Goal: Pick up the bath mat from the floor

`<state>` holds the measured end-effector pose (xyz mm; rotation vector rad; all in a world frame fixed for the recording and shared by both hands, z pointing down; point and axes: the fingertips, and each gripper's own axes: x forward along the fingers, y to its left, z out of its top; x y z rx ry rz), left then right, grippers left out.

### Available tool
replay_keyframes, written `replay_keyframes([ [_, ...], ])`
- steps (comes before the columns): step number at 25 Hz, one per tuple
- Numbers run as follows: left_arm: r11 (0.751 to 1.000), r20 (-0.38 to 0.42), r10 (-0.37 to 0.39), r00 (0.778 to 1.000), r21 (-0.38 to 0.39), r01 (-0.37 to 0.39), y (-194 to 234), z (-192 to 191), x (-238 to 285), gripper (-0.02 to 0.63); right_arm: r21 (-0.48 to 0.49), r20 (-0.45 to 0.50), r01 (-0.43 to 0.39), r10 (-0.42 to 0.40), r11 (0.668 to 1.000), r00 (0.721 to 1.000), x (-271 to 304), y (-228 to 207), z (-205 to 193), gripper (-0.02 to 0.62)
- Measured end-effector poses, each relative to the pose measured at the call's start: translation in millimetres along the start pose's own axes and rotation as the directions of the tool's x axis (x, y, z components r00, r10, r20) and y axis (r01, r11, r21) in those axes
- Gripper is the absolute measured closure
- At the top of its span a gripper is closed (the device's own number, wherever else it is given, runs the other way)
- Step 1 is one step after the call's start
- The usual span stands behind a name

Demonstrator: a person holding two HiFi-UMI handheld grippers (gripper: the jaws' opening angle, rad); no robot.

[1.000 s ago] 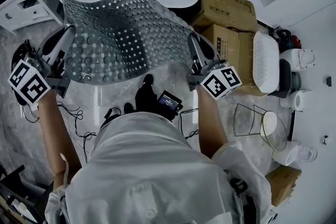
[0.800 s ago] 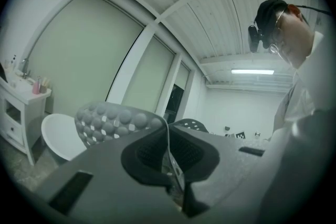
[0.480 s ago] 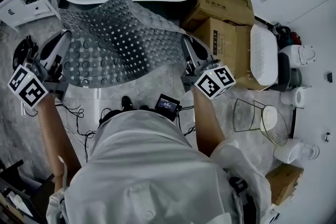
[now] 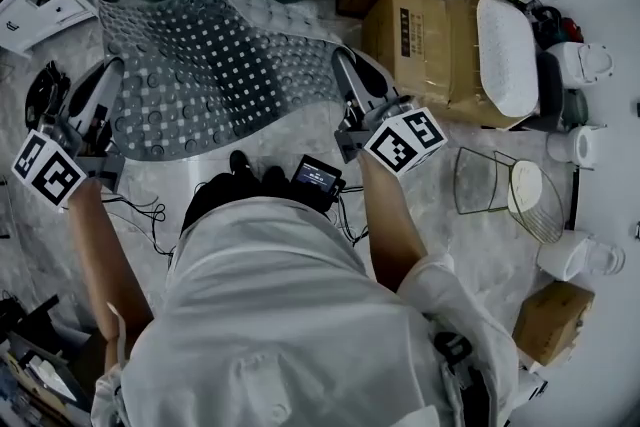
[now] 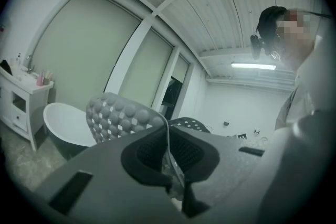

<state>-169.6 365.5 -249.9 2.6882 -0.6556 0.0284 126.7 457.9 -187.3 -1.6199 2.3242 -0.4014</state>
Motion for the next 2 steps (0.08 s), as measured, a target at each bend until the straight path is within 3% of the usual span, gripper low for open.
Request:
replay_keyframes([
  [2, 1.0, -0.015, -0.007, 1.0, -0.022, 0.006, -11, -19, 5, 0.586, 0.016, -0.004, 0.001, -0.001, 1.0, 1.0, -20, -6, -10, 0.558],
])
